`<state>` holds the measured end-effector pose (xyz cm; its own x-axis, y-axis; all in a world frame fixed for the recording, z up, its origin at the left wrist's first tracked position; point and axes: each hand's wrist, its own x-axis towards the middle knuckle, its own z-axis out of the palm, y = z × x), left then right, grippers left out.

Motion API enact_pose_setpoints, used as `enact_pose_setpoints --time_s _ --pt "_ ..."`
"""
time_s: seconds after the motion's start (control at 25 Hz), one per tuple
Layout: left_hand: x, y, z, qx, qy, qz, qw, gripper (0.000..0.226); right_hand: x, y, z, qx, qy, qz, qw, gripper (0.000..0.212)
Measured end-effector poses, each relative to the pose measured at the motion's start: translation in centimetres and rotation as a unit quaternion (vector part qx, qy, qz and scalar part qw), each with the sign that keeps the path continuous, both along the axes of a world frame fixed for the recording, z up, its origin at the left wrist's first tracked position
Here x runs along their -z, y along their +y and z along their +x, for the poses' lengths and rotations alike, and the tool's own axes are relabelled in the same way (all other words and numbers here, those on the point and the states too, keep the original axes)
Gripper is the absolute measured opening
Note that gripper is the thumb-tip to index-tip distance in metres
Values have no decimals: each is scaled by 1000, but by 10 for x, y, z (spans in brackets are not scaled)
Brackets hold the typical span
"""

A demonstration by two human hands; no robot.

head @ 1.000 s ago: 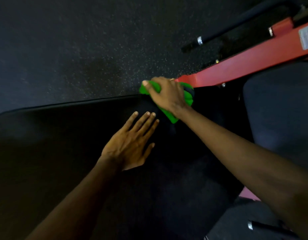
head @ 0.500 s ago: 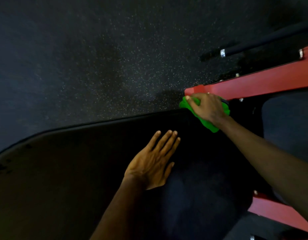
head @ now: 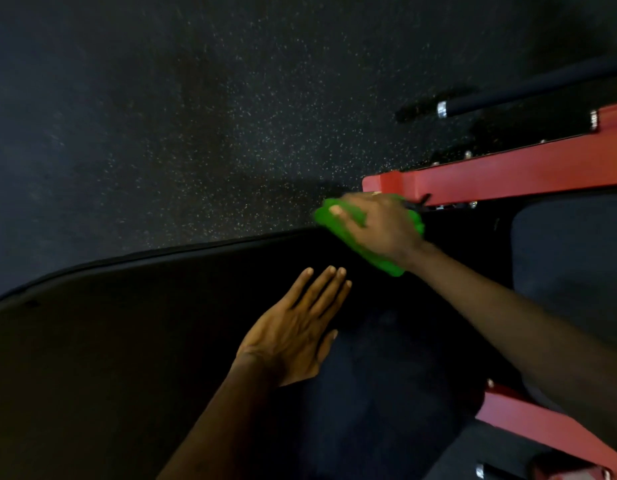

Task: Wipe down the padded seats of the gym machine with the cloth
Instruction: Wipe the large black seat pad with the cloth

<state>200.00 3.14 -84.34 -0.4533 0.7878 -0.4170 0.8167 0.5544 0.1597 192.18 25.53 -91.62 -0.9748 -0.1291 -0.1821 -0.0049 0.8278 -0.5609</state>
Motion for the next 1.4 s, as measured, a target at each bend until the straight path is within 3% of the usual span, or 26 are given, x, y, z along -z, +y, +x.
enact_pose_setpoints --time_s 0.16,0.28,0.52,0.68,0.76,0.84,0.92,1.08,1.24,1.4 --pt "0 -2 1 -1 13 -7 1000 74 24 59 14 134 -85 102 982 55" --pt "1 -2 1 -4 21 -6 1000 75 14 34 5 135 -102 99 981 51" --pt "-21 -3 -8 9 47 -25 999 67 -11 -27 7 67 -6 44 997 43" --pt "-72 -79 -26 -37 86 -49 994 65 -15 -25 8 149 -49 70 985 48" --pt "-91 -118 -20 -60 95 -44 993 67 -28 -48 11 171 -18 50 984 47" --pt "-98 -133 -10 -65 94 -45 992 68 -50 -87 10 134 32 6 990 41" --pt "-91 -131 -6 -75 76 -36 994 69 -71 -127 6 19 74 -48 996 44" --pt "-91 -129 -12 -84 61 -14 995 69 -98 -154 -2 -199 123 -10 972 52" --pt "-85 -130 -10 -87 44 4 995 69 -104 -153 5 -229 151 -28 961 49" --pt "-83 -130 -11 -76 43 1 996 67 -120 -198 -23 -226 160 -107 955 39"
